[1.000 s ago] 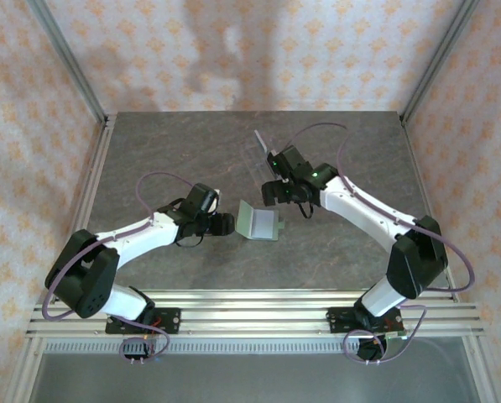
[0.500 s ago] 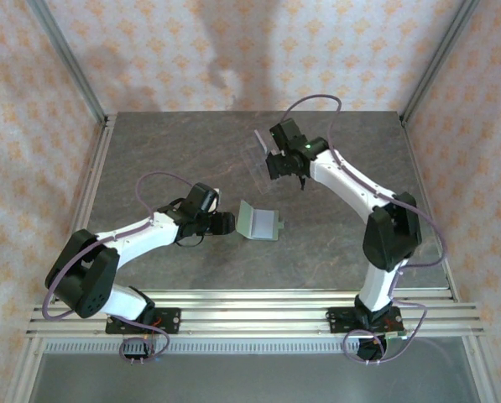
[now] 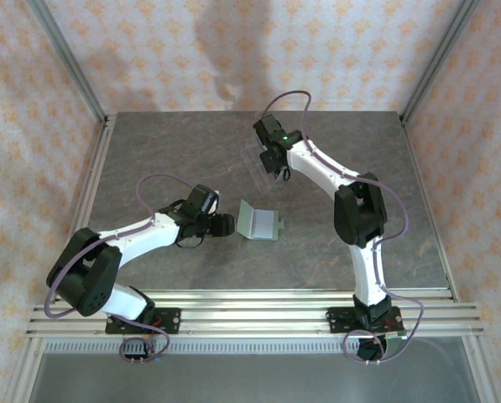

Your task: Put the credit cards into the card holder

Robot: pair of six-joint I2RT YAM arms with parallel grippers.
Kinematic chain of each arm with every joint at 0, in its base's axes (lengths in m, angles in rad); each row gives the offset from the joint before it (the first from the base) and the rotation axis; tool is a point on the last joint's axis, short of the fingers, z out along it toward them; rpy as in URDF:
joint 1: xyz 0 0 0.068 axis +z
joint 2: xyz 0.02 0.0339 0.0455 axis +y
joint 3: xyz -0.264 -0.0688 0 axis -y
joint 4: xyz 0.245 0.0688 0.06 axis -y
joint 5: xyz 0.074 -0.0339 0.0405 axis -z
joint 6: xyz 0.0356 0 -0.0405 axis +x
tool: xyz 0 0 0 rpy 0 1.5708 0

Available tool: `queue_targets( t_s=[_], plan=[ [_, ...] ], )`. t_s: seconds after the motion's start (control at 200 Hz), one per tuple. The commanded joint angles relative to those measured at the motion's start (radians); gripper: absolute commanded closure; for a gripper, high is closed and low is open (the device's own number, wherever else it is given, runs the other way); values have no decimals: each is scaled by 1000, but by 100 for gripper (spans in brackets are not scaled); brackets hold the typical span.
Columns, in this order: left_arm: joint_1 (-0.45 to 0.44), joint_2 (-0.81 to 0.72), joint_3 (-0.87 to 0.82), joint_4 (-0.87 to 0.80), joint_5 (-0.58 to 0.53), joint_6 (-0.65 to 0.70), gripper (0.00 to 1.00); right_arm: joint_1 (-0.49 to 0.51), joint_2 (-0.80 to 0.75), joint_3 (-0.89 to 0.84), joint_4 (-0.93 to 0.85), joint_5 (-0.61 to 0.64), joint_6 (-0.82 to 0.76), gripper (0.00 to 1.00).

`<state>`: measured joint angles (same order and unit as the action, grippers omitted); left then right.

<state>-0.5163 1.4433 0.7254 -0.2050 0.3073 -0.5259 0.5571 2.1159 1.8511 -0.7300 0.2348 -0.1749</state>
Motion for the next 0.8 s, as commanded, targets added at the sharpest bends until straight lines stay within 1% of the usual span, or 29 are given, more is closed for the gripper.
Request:
queue_targets(
  t_s=[0.0, 0.105, 0.15, 0.185, 0.245, 0.325, 0.506, 0.611, 0.716, 0.796],
  plan=[
    [3, 12, 8, 10, 10, -10, 40, 12, 31, 49, -26, 53, -32, 24],
    [3, 0, 20, -22, -2, -10, 39, 13, 48, 52, -27, 97, -46, 26],
    [6, -9, 19, -42, -33, -15, 36, 15, 50, 42, -17, 121, -52, 26],
    [18, -11, 24, -72, -51, -53, 32, 16, 50, 32, -9, 131, -58, 26],
    [44, -12, 41, -135, -73, -38, 32, 19, 54, 27, 1, 146, -66, 27],
    [47, -35, 56, -182, -104, -26, 32, 31, 62, 37, -5, 174, -80, 28],
    [61, -79, 66, -194, -79, -26, 31, 50, 60, 44, 6, 230, -99, 30],
    [61, -99, 49, -169, -77, -26, 31, 61, 61, 49, 4, 266, -119, 33],
    [62, -101, 49, -183, -80, -26, 31, 61, 65, 57, -3, 286, -126, 36],
    [63, -107, 34, -185, -82, -26, 31, 67, 73, 68, -23, 314, -140, 41]
  ],
)
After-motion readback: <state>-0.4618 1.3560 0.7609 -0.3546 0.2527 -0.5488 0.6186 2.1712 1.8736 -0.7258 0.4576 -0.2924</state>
